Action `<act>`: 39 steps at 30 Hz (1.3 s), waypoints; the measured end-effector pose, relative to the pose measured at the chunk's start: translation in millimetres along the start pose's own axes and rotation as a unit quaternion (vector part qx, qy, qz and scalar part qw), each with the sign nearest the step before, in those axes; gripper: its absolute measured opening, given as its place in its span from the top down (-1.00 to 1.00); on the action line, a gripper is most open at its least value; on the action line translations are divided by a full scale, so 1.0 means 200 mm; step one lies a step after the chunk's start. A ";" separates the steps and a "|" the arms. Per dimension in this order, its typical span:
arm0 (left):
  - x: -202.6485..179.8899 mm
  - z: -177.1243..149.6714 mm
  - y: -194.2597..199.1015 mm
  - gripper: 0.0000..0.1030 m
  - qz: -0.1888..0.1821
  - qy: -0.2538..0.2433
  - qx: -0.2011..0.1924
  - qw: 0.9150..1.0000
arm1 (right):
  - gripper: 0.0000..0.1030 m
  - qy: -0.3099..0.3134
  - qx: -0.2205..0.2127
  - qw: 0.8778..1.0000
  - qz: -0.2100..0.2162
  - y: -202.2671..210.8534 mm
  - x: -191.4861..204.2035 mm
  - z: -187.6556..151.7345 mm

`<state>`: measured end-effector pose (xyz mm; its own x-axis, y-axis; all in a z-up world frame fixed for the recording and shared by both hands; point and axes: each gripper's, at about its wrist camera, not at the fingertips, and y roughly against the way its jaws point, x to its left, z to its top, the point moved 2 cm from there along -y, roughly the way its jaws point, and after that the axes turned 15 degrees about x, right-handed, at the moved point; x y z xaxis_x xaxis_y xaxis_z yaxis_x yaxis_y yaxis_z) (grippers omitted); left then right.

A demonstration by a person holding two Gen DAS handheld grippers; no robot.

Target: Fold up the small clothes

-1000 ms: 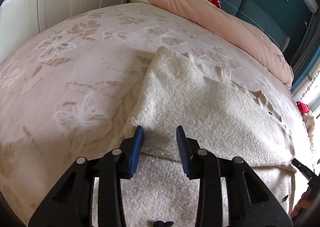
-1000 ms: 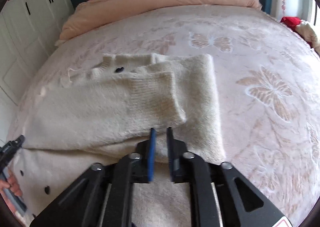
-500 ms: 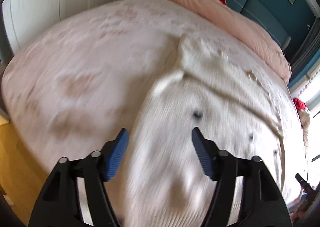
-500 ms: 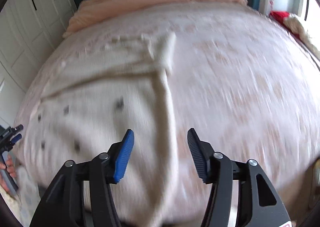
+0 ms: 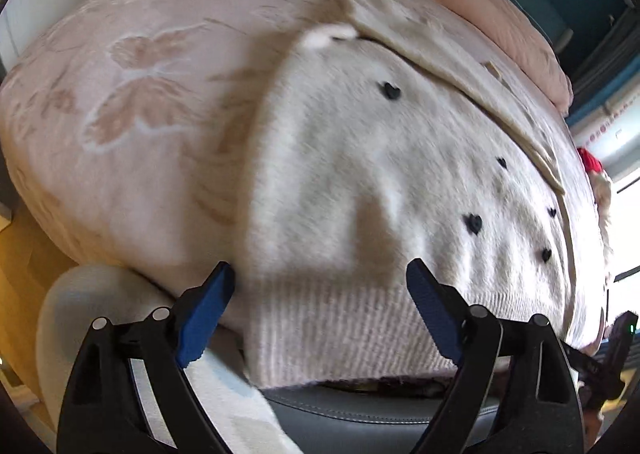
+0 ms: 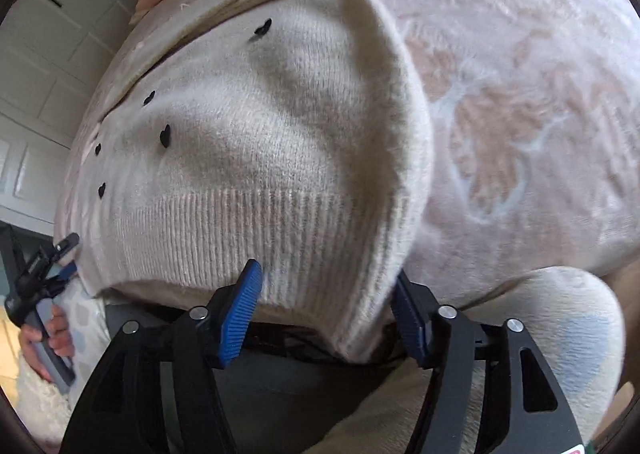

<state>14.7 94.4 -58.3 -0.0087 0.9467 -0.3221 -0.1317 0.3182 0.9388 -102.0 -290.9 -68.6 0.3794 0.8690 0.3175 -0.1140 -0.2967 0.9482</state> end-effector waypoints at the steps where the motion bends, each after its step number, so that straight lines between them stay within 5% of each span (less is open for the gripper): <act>1: -0.01 0.00 -0.01 -0.67 0.004 -0.005 0.001 1.000 | -0.30 -0.005 -0.003 1.000 0.004 -0.01 0.00 0.01; 5: -0.04 0.01 -0.05 -0.76 0.003 0.005 -0.006 1.000 | -0.37 -0.010 -0.009 1.000 0.010 -0.02 0.02 0.02; 7: -0.05 0.03 -0.05 -0.61 0.011 0.007 -0.007 1.000 | -0.28 -0.004 -0.013 1.000 0.004 -0.01 0.02 0.02; 9: -0.06 0.03 -0.03 0.11 0.035 0.003 -0.011 0.999 | 0.18 -0.001 -0.018 1.000 -0.010 0.00 0.01 0.01; 11: -0.06 0.03 0.00 0.67 0.001 -0.001 0.000 1.000 | 0.80 -0.007 -0.026 1.000 0.010 0.03 -0.01 0.01; 18: -0.10 0.01 0.18 0.75 -0.035 -0.014 0.001 0.999 | 0.83 -0.002 -0.070 0.992 0.100 0.20 -0.03 -0.04; 21: -0.12 -0.05 0.33 0.77 -0.066 -0.036 0.005 0.997 | 0.86 0.017 -0.098 0.989 0.110 0.36 -0.05 -0.12; 24: -0.14 -0.12 0.42 0.81 -0.054 -0.066 0.010 0.996 | 0.87 0.032 -0.111 0.988 0.101 0.50 -0.06 -0.23; 29: -0.12 -0.36 0.52 0.82 -0.035 -0.111 0.047 0.992 | 0.87 0.067 -0.081 0.992 0.070 0.59 -0.03 -0.46; 35: -0.10 -0.68 0.59 0.82 -0.036 -0.134 0.127 0.982 | 0.86 0.121 0.020 0.991 0.050 0.58 0.03 -0.81; 39: -0.13 -0.68 0.71 0.82 -0.060 -0.128 0.120 0.983 | 0.86 0.135 0.016 0.990 0.049 0.66 0.10 -0.85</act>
<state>-138.0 107.9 66.5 0.2464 0.8737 -0.4194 0.1218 0.4014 0.9078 -265.4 -245.8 66.0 0.1088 0.9081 0.4043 -0.1076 -0.3935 0.9130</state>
